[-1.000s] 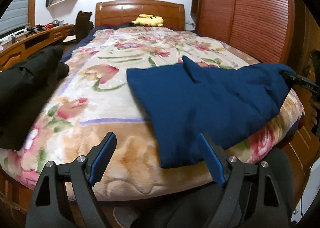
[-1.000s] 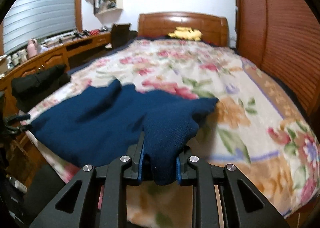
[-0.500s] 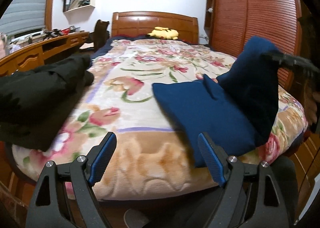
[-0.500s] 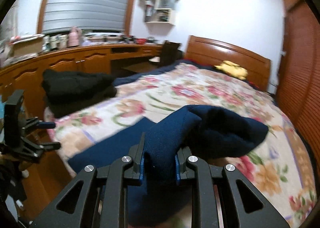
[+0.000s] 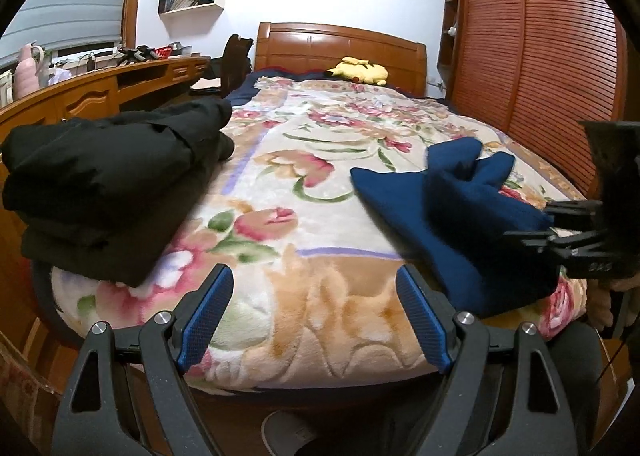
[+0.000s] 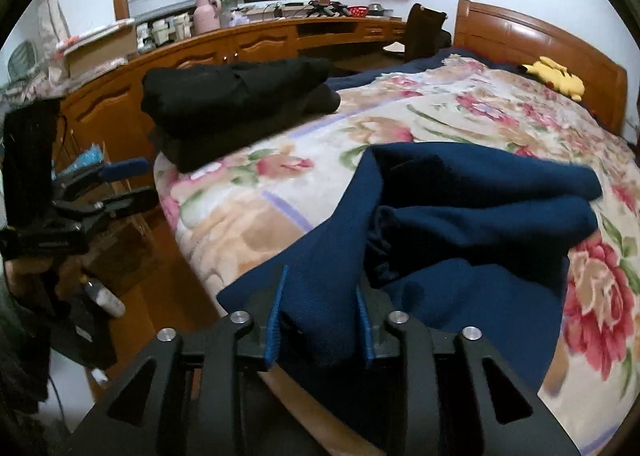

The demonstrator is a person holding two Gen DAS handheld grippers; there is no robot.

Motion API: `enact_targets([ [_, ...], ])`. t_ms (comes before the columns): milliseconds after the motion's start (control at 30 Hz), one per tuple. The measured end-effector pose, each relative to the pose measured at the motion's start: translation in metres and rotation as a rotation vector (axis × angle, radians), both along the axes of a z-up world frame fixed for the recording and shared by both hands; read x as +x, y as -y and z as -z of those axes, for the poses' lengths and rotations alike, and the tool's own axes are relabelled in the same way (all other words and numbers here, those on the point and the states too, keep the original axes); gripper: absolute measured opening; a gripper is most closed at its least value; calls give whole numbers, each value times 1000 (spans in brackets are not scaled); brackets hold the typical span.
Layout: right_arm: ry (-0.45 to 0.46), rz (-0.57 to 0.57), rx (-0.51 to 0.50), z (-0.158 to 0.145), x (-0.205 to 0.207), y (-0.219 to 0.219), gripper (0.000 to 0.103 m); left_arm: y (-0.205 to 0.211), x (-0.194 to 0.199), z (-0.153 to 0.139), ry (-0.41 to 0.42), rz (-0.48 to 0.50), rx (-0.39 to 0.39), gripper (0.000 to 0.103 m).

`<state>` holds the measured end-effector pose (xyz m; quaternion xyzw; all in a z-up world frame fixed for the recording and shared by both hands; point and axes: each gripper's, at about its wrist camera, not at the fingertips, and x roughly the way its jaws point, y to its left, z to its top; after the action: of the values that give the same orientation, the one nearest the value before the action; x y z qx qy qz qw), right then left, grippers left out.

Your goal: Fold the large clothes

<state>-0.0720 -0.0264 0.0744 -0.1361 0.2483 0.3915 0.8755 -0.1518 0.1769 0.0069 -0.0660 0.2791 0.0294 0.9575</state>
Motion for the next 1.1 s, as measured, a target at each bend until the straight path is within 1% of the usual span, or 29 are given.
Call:
enact_targets([
  [67, 34, 2, 21, -9, -10, 14, 56, 7, 1, -2, 3, 12, 4, 84],
  [100, 56, 9, 33, -12, -17, 28, 58, 10, 3, -3, 4, 20, 6, 84],
  [133, 75, 19, 43, -14, -22, 38, 60, 14, 4, -4, 4, 30, 9, 84],
  [233, 126, 59, 67, -30, -24, 68, 60, 28, 11, -9, 12, 60, 14, 84],
  [333, 172, 127, 41, -27, -32, 92, 60, 44, 19, -16, 23, 93, 22, 84],
  [367, 166, 152, 32, -25, -29, 98, 54, 49, 21, -19, 27, 102, 26, 84],
  [400, 159, 173, 23, -19, -28, 98, 30, 54, 24, -22, 32, 111, 28, 84],
  [433, 149, 190, 9, -14, -25, 99, 22, 59, 28, -25, 35, 122, 30, 84],
  [467, 131, 201, 1, -7, -20, 104, 19, 63, 31, -28, 39, 133, 29, 84],
  [533, 85, 221, -3, 4, -10, 105, 19, 71, 38, -32, 43, 154, 25, 84],
  [600, 35, 217, -14, 20, -2, 99, 19, 78, 44, -34, 42, 168, 23, 84],
  [700, 4, 204, -7, 31, 3, 87, 18, 86, 54, -33, 31, 193, 12, 83],
  [733, -1, 204, 3, 31, 2, 87, 18, 88, 58, -30, 23, 209, 5, 80],
  [767, -7, 206, 18, 31, 2, 86, 18, 90, 61, -28, 14, 225, -3, 60],
  [800, -17, 208, 32, 30, 2, 86, 18, 92, 65, -25, -2, 238, -12, 49],
  [833, -20, 210, 40, 30, -1, 97, 18, 94, 69, -21, -28, 242, -20, 40],
  [900, -14, 209, 36, 28, -5, 100, 17, 97, 72, -16, -41, 244, -10, 40],
  [967, -10, 207, 28, 33, -10, 113, 17, 99, 75, -11, -52, 239, -2, 40],
  [1000, -9, 207, 24, 37, -5, 115, 17, 99, 77, -8, -61, 233, -5, 40],
  [1100, 8, 210, -2, 41, -2, 115, 17, 96, 85, 5, -124, 222, -12, 42],
])
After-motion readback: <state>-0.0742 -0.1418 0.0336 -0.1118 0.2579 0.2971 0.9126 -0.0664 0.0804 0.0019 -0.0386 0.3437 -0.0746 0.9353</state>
